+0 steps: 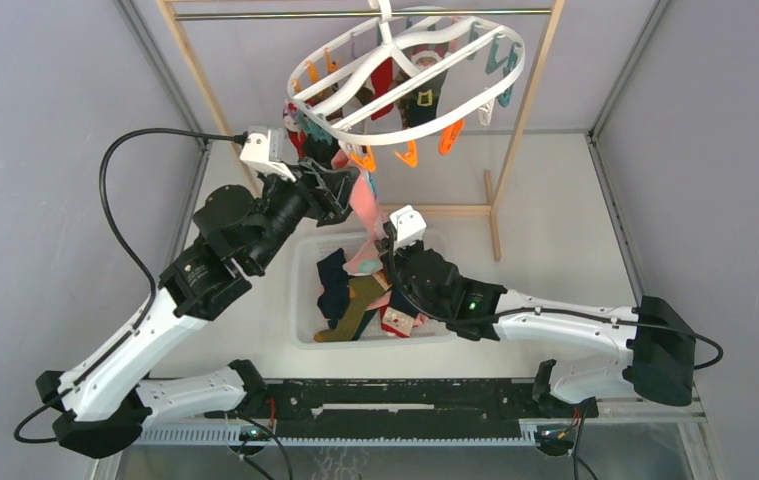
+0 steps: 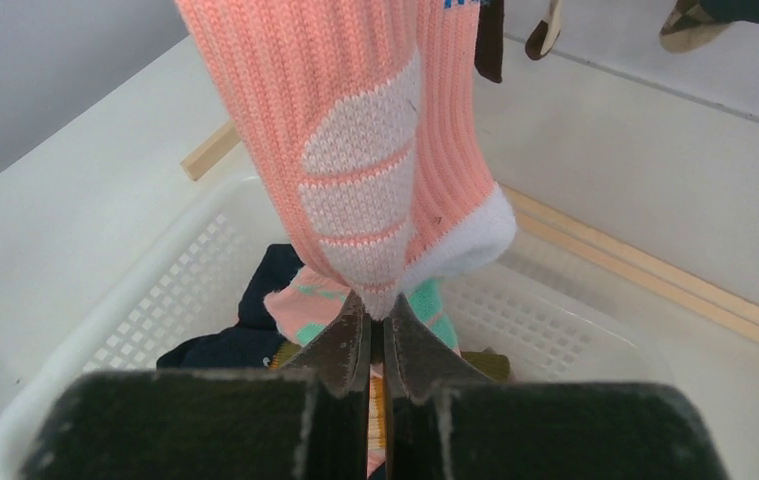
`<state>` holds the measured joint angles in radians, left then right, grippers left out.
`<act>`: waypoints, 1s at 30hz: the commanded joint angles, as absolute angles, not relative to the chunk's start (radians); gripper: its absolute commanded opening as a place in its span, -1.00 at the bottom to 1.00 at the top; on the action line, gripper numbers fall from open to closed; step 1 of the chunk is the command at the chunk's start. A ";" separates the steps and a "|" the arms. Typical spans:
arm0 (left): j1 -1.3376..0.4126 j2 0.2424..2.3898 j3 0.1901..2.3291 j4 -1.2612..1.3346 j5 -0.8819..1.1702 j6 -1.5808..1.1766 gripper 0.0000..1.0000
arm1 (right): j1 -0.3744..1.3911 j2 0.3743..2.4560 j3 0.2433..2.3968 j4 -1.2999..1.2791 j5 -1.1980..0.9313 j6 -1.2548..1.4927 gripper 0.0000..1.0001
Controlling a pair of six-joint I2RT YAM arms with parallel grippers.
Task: Remove the socks clipped to the hanger
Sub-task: Remove the sock from the hanger.
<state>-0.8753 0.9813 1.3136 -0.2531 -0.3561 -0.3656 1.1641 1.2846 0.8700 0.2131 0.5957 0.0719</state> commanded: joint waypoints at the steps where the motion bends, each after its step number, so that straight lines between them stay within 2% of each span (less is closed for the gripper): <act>1: -0.881 0.999 1.379 -0.215 -0.393 -0.328 0.25 | 1.180 1.288 0.915 0.235 0.611 0.058 -0.86; 19: -0.881 1.060 1.396 -0.142 -0.399 -0.322 0.26 | 1.187 1.291 0.917 0.234 0.611 0.069 -0.86; 23: -0.881 1.067 1.401 -0.134 -0.393 -0.319 0.40 | 1.189 1.298 0.923 0.226 0.615 0.066 -0.86; 30: -0.881 1.080 1.408 -0.121 -0.397 -0.317 0.38 | 1.192 1.301 0.924 0.230 0.611 0.069 -0.86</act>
